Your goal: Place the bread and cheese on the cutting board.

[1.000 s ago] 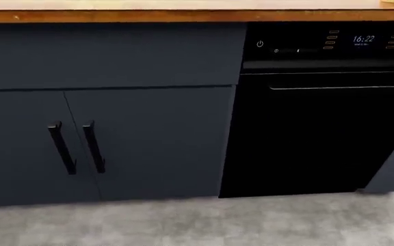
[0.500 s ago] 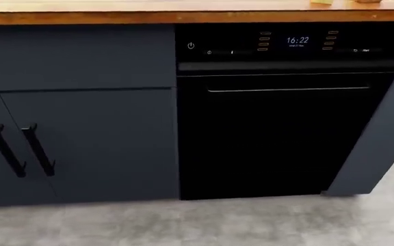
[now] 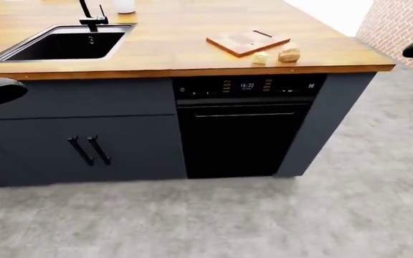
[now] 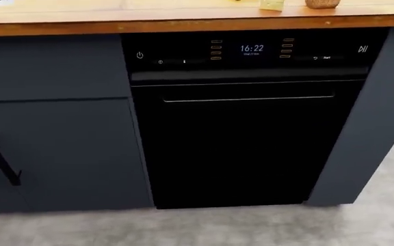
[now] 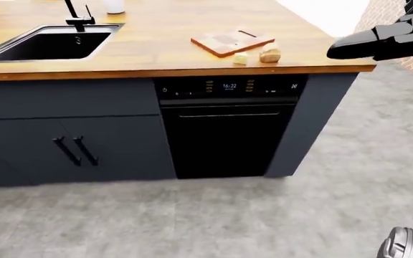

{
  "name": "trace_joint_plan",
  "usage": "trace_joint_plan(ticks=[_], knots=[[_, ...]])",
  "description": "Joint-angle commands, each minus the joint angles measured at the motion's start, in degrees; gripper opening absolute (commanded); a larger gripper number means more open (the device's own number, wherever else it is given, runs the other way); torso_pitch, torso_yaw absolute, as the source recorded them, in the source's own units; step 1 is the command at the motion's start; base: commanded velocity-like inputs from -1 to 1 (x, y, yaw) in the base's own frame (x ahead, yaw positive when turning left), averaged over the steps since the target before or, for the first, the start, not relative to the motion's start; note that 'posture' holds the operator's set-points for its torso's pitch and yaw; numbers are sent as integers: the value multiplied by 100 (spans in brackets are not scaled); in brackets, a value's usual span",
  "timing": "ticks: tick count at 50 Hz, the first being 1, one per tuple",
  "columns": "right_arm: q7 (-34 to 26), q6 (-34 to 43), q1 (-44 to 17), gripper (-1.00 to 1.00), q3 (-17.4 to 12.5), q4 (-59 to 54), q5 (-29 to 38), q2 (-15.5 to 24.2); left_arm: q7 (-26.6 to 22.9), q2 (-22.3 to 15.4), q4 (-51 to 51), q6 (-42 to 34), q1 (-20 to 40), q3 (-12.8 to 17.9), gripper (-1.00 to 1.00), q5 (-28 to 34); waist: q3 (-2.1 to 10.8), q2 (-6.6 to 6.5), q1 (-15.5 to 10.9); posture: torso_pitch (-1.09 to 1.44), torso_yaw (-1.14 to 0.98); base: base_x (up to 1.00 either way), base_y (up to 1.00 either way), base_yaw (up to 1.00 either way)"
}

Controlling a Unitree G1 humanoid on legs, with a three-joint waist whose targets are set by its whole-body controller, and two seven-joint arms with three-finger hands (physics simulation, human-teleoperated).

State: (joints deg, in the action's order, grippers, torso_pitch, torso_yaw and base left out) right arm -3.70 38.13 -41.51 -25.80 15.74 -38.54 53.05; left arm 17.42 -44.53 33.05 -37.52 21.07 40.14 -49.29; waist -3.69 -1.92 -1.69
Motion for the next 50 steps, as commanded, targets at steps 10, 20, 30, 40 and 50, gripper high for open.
trace_joint_plan(ticks=[10,20,30,40,50], knots=[[26,-173,-141,100,-204,30,26,171,-66,-127,230,211,65,158,100,-23,32,461,127,0,0,44,-26,0],[32,-229,43,100,-283,167,37,74,-42,-186,180,220,119,142,100,-51,70,-9,269,0,0,46,-12,0],[53,-174,-181,100,-218,-15,-41,221,37,-272,174,194,192,112,100,-136,69,-13,50,0,0,48,-11,0],[24,-362,154,100,-360,113,-3,76,32,-299,203,183,116,208,100,-186,96,445,185,0,0,37,-16,0],[41,-345,140,100,-373,117,-62,129,91,-371,181,167,166,188,100,-245,160,-59,237,0,0,33,-11,0]])
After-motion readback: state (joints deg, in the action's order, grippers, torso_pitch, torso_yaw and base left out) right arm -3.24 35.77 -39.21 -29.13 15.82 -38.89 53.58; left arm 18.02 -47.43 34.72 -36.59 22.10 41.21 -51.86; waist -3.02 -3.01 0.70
